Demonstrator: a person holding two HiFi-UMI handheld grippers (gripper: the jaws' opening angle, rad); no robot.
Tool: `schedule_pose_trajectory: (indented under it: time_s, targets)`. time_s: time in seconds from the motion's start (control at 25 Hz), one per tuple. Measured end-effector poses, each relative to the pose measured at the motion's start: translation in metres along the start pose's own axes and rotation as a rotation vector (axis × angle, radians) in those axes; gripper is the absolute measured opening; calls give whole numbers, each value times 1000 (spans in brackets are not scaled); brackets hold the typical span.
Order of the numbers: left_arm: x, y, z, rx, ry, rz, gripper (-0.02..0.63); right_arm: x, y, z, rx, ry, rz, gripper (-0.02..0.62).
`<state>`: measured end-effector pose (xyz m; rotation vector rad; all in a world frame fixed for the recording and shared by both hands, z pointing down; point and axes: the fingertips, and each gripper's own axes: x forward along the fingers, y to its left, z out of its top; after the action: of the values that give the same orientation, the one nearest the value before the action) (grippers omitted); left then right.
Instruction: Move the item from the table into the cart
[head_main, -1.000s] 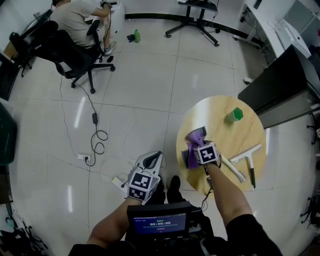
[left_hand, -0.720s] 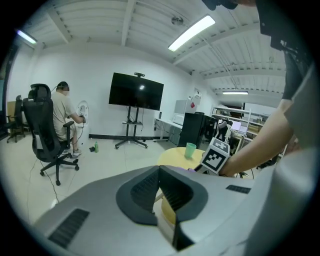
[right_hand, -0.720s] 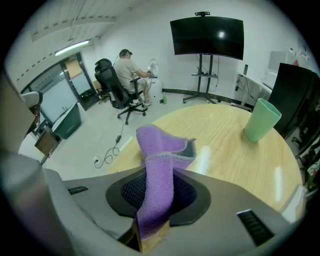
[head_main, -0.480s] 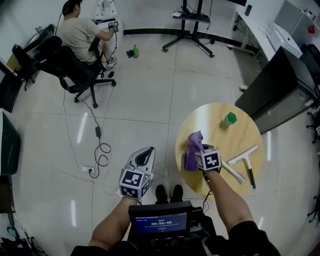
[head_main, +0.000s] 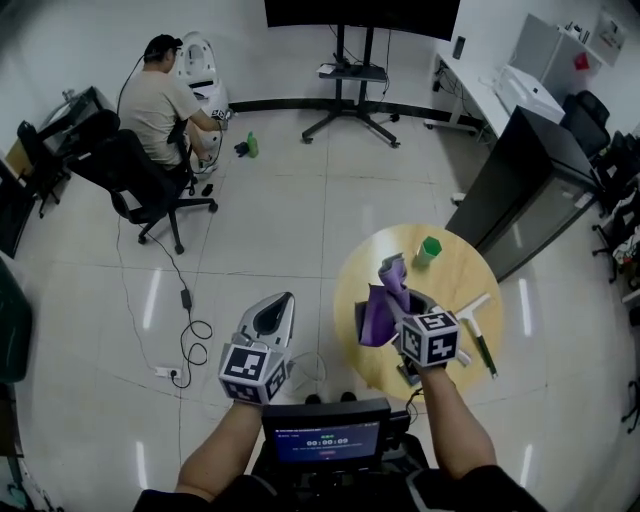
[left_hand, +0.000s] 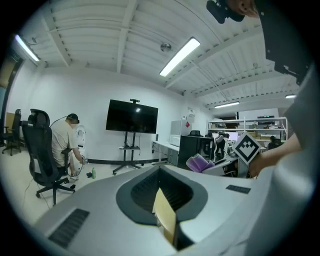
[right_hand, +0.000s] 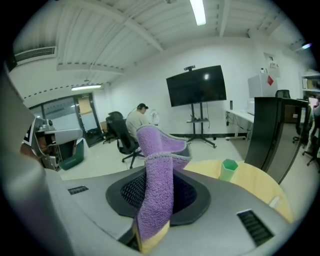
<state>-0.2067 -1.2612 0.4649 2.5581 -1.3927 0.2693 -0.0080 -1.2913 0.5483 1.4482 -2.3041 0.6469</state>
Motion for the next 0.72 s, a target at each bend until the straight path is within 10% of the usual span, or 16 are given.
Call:
schedule_pose_trajectory:
  time_s: [0.72]
  targets:
    - [-33,-129,66,83,-155,-261,-9,-213,36,70,-52,-372,-88,77]
